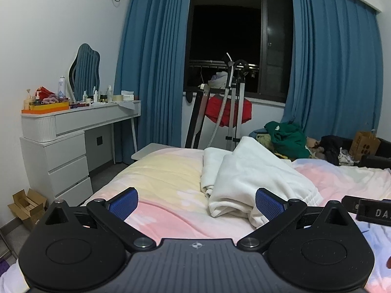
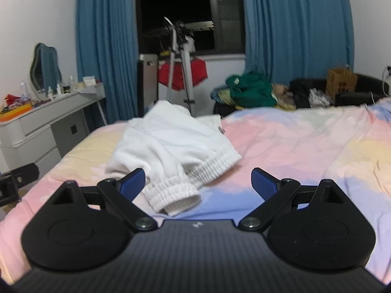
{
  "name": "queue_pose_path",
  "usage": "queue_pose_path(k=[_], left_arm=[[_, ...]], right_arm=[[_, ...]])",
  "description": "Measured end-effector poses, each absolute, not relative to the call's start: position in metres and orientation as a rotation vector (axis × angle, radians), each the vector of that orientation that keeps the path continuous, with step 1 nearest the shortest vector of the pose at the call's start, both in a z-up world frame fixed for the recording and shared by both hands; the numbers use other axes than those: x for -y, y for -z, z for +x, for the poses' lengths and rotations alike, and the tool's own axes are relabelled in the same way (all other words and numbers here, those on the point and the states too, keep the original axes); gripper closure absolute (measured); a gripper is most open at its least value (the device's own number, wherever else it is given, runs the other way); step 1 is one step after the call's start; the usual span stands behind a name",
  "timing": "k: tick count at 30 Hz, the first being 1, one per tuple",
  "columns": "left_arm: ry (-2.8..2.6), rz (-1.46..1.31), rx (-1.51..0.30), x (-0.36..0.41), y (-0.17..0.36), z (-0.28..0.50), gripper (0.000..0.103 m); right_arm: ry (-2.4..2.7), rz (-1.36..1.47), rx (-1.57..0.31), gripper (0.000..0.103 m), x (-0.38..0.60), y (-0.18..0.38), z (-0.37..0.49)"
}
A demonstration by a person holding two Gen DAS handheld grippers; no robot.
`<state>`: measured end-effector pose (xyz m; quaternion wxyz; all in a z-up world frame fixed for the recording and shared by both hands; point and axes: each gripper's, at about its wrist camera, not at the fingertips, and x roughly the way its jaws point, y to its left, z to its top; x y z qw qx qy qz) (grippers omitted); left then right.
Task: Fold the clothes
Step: 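Move both grippers toward the crumpled white sweatpants on the bed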
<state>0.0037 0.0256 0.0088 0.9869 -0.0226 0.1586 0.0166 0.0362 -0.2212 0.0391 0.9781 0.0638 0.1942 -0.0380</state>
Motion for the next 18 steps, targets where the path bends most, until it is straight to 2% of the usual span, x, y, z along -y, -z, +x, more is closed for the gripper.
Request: queue_pose_path(k=[10, 18], left_arm=[[-0.004, -0.051, -0.34, -0.022, -0.014, 0.007, 0.0], [0.029, -0.002, -0.349, -0.009, 0.0, 0.011, 0.0]], right_arm=[[0.158, 0.255, -0.425, 0.008, 0.227, -0.058, 0.033], [0.15, 0.192, -0.404, 0.008, 0.225, -0.049, 0.03]])
